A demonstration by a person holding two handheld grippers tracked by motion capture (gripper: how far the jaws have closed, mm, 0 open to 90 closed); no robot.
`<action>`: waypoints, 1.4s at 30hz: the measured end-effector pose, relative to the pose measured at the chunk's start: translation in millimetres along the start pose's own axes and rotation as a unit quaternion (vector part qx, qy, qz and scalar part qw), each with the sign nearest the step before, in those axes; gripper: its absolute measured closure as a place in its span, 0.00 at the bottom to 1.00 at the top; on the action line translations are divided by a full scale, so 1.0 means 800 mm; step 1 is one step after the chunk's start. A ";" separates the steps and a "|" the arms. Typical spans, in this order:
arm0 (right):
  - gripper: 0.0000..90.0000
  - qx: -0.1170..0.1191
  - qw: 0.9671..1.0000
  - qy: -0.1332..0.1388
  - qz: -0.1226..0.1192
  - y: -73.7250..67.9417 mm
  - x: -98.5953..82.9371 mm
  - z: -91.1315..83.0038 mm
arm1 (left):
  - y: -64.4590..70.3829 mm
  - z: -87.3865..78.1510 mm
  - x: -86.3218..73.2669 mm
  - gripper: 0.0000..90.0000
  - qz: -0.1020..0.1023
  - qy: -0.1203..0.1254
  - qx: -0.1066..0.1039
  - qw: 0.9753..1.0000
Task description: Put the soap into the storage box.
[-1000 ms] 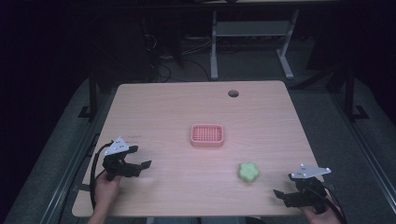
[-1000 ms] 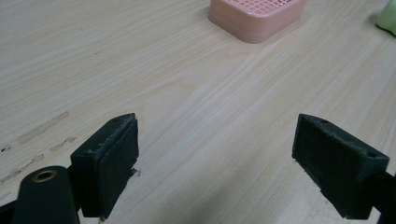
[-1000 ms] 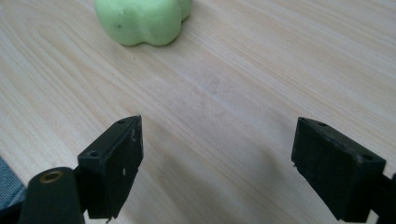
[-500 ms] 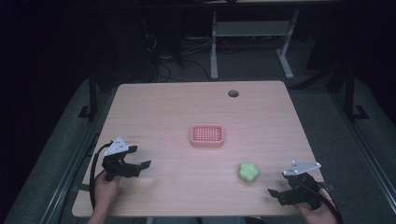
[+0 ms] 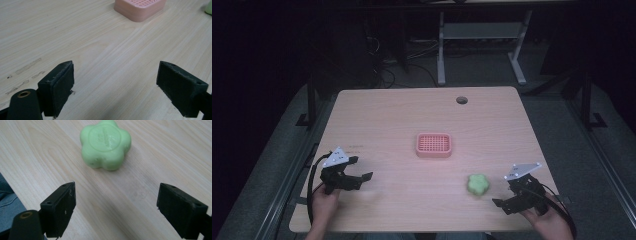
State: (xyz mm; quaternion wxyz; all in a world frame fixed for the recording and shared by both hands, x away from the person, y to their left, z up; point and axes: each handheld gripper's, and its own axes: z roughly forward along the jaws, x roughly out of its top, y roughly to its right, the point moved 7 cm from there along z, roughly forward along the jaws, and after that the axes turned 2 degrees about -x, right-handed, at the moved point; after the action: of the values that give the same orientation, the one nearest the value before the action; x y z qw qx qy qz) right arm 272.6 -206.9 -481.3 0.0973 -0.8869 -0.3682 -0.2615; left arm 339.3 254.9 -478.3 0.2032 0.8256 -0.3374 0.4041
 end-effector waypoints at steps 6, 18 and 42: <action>0.17 0.004 1.000 -0.022 -0.011 -0.004 0.014 0.002 | 0.000 0.000 0.000 0.16 -0.003 0.004 -0.001 1.000; 0.17 0.015 0.998 -0.052 -0.030 -0.012 0.044 0.017 | -0.002 -0.007 -0.001 0.16 -0.012 0.012 -0.002 1.000; 0.17 0.017 0.993 -0.104 -0.057 -0.015 0.077 0.049 | -0.003 -0.006 -0.001 0.16 -0.010 0.015 0.000 1.000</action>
State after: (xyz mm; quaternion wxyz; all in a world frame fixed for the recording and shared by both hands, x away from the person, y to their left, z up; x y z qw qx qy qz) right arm 316.5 -146.8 -481.8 0.0589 -0.8850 -0.4306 -0.1669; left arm 337.8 259.7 -475.8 0.2121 0.8228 -0.3259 0.4145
